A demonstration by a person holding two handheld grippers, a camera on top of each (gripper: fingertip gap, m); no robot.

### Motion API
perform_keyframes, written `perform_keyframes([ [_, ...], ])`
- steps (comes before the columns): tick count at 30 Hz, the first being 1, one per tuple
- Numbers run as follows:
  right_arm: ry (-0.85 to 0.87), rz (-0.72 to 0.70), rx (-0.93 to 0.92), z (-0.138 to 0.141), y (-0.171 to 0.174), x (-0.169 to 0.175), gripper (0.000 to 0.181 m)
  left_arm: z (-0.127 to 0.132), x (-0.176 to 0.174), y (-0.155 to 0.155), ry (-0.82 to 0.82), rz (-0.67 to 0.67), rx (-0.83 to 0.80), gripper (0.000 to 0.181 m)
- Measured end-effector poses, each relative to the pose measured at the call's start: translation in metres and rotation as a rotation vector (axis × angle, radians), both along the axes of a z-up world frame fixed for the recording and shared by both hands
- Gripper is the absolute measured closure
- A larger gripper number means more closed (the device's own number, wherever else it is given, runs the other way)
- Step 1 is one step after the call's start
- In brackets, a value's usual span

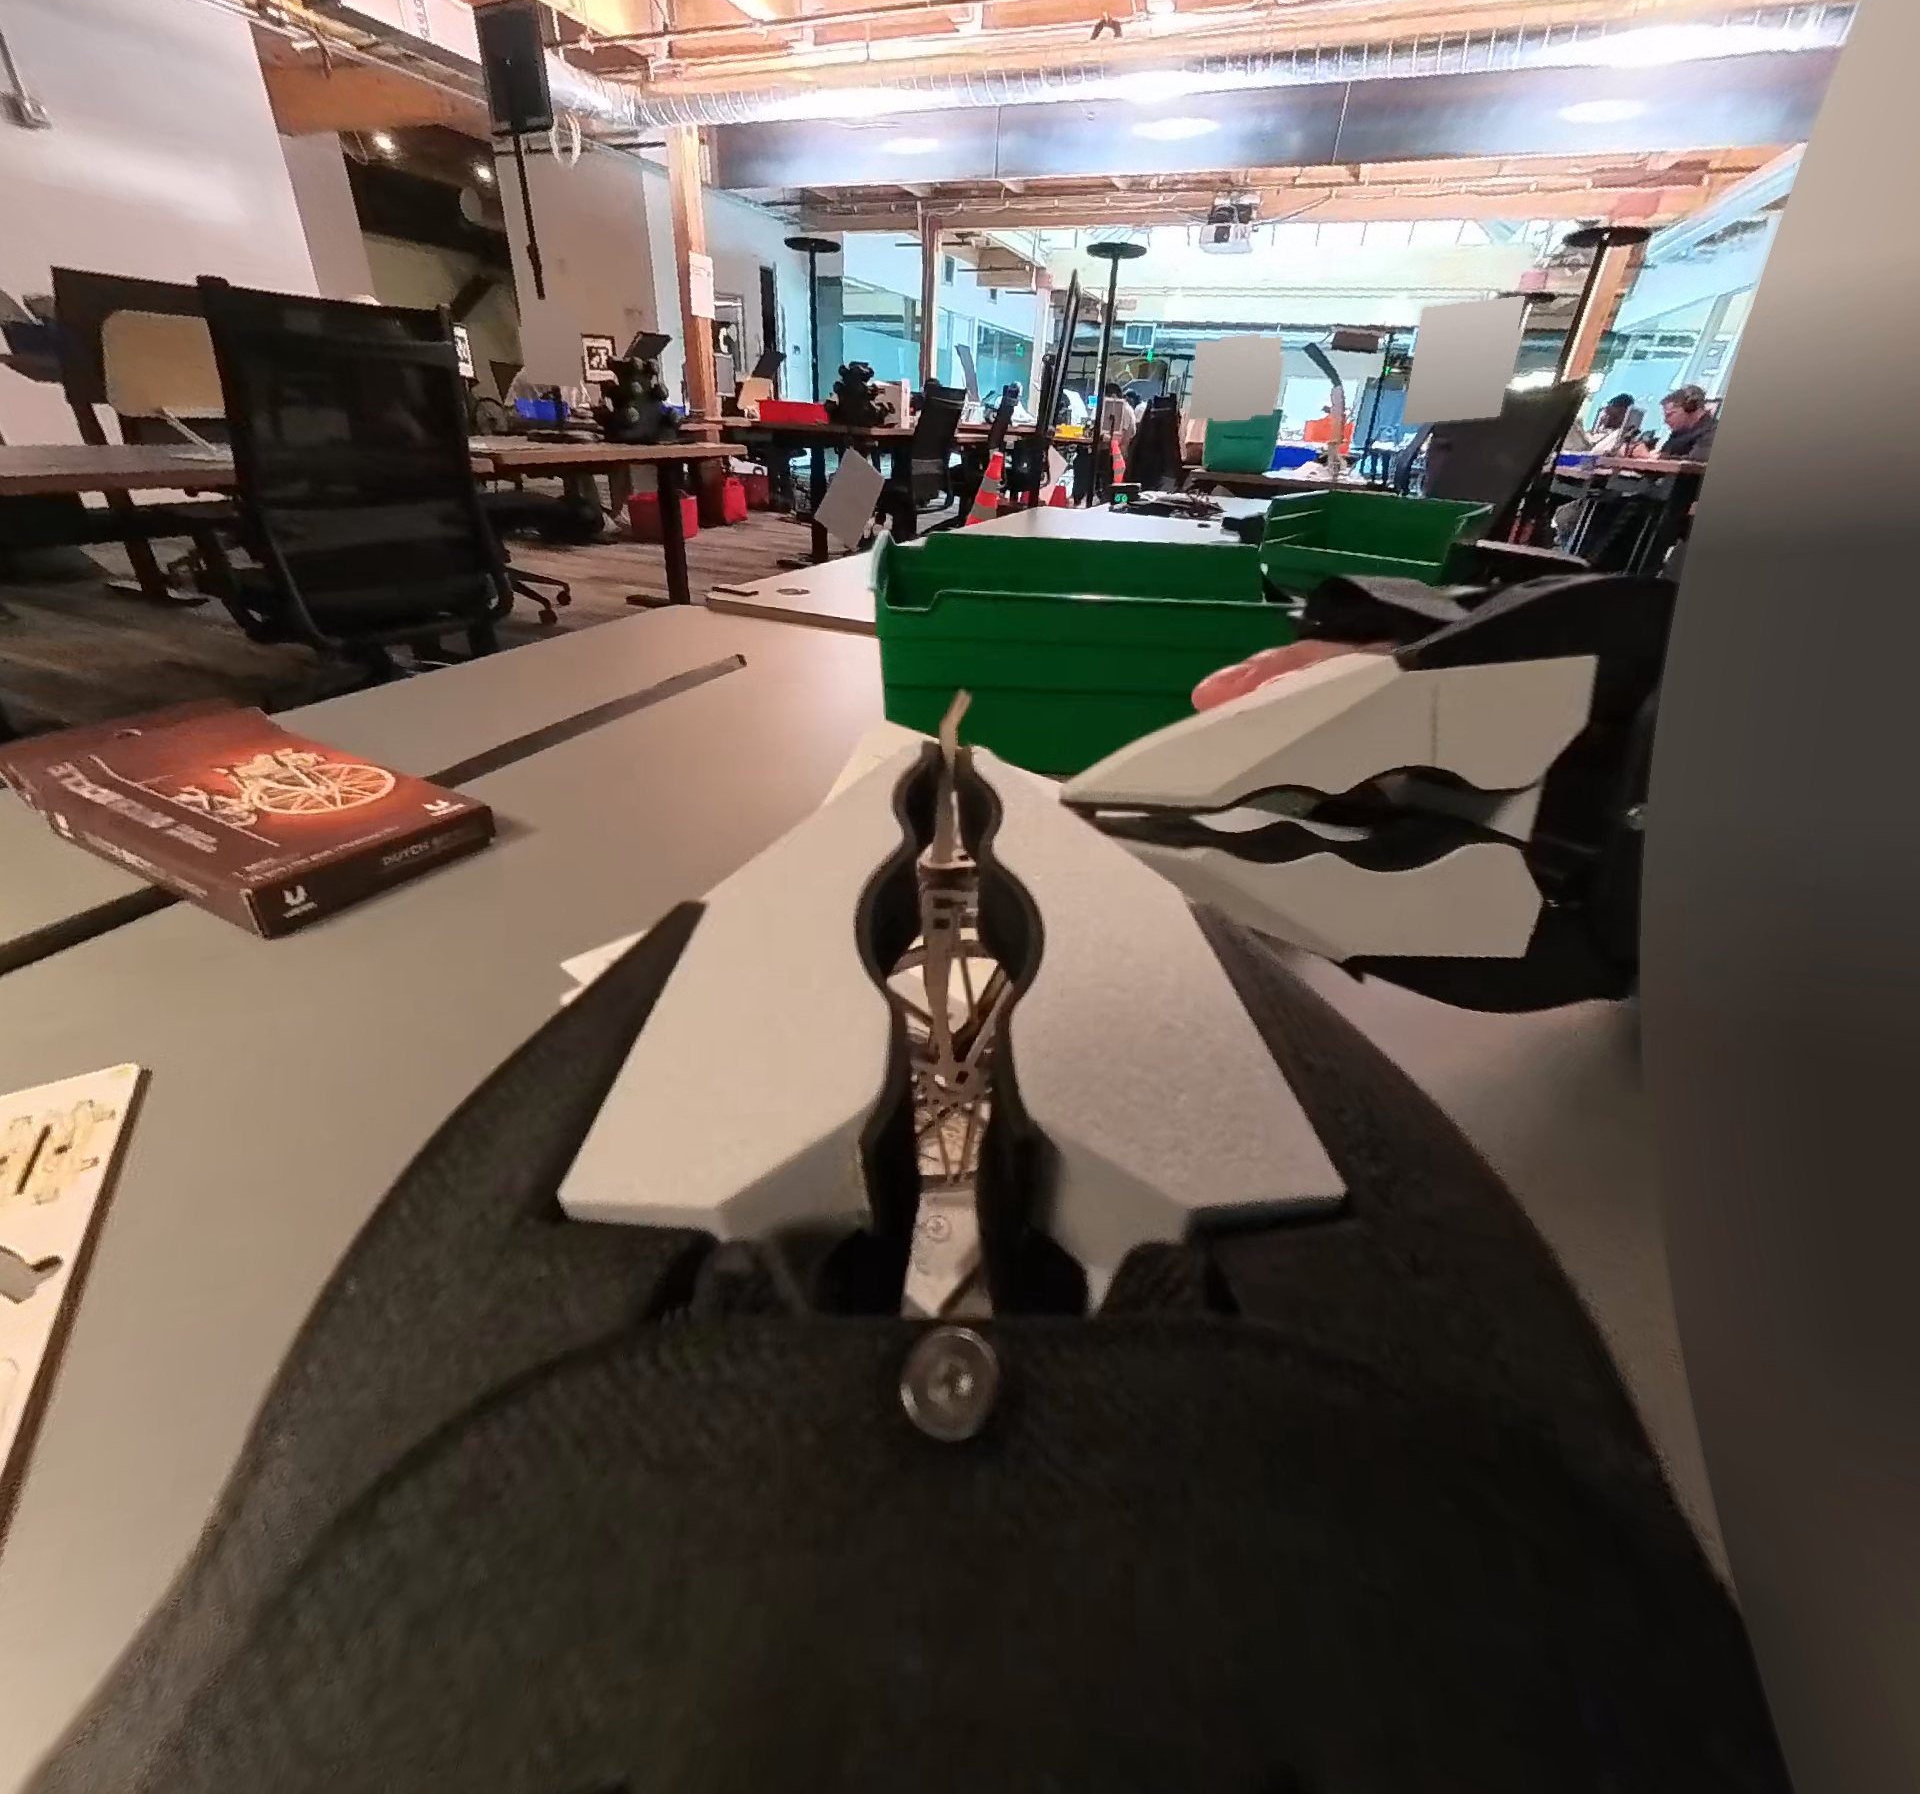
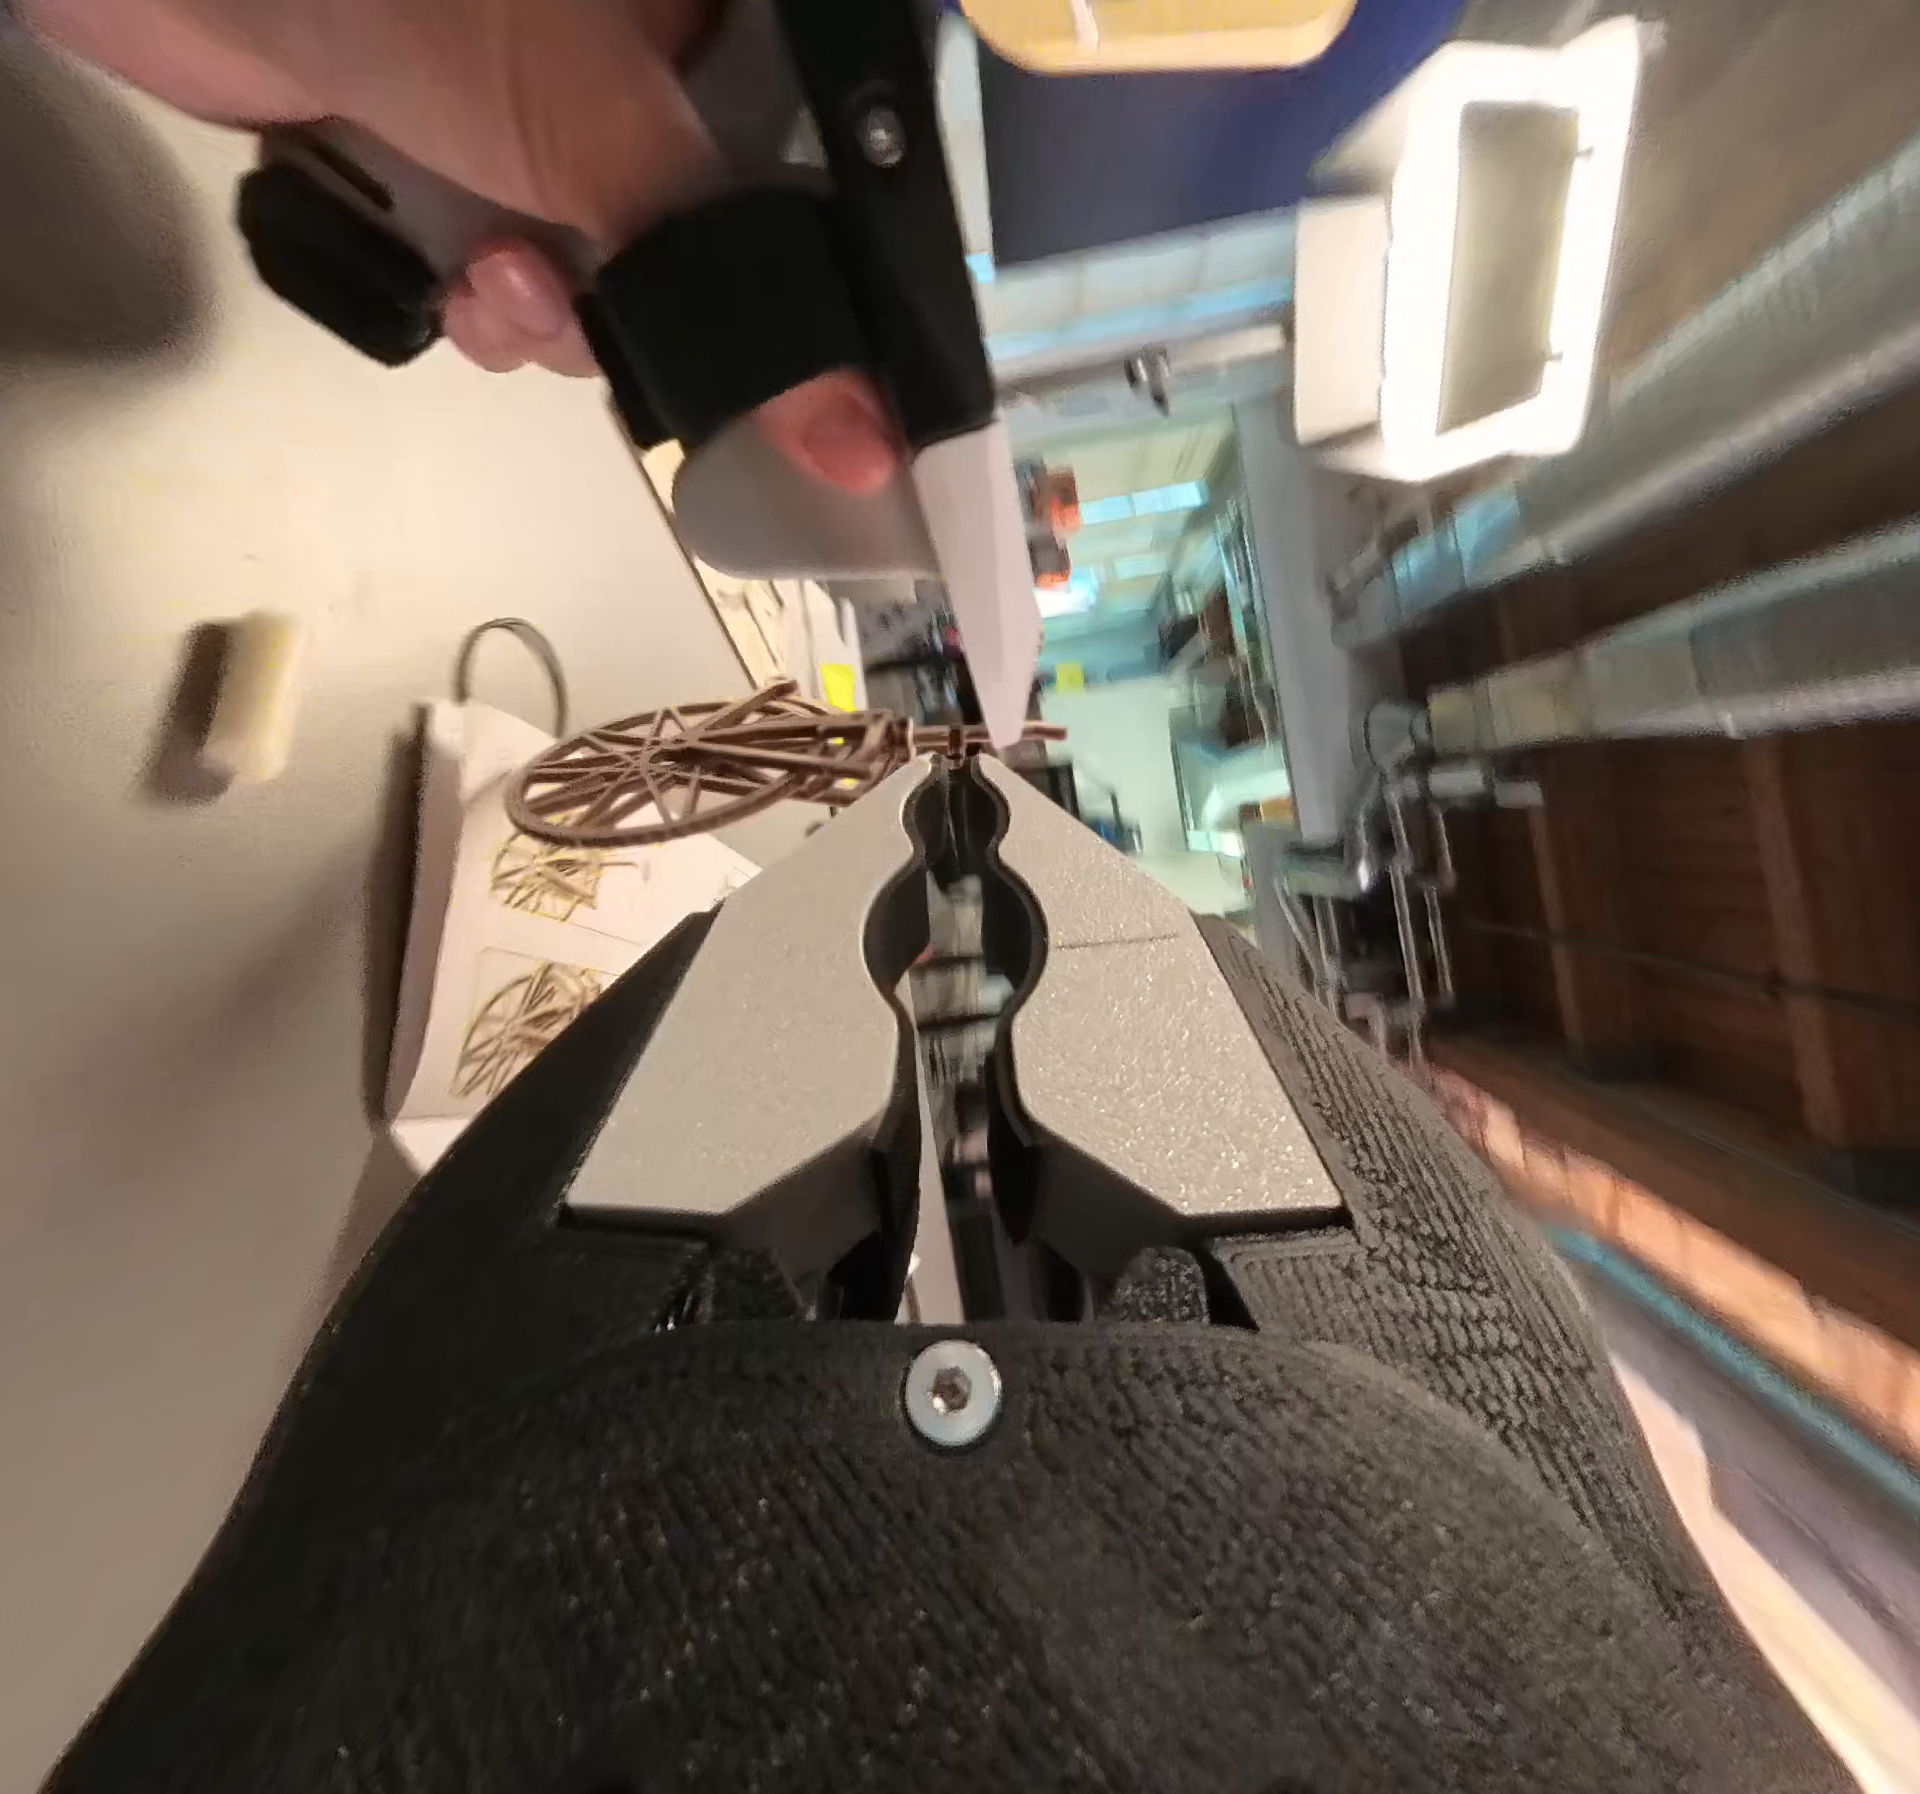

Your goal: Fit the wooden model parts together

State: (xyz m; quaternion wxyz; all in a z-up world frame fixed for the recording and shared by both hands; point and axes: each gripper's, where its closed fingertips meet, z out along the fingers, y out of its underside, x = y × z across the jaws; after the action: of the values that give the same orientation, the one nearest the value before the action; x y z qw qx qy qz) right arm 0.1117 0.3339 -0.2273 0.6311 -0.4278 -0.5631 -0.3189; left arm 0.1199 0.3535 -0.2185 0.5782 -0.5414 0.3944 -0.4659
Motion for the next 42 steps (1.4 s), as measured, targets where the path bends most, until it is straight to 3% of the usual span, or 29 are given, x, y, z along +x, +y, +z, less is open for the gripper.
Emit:
perform_keyframes([
  [5, 0.024, -0.075, -0.040, -0.004, 0.011, 0.001, 0.181, -0.004, 0.002, 0.002, 0.003, -0.044, -0.022, 0.180],
  [19, -0.009, -0.107, -0.101, -0.028, 0.021, 0.005, 0.181, -0.024, 0.008, 0.010, 0.082, -0.123, -0.112, 0.179],
  [42, -0.017, -0.109, -0.113, -0.029, 0.024, 0.002, 0.181, -0.035, 0.006, 0.010, 0.210, -0.280, -0.206, 0.179],
])
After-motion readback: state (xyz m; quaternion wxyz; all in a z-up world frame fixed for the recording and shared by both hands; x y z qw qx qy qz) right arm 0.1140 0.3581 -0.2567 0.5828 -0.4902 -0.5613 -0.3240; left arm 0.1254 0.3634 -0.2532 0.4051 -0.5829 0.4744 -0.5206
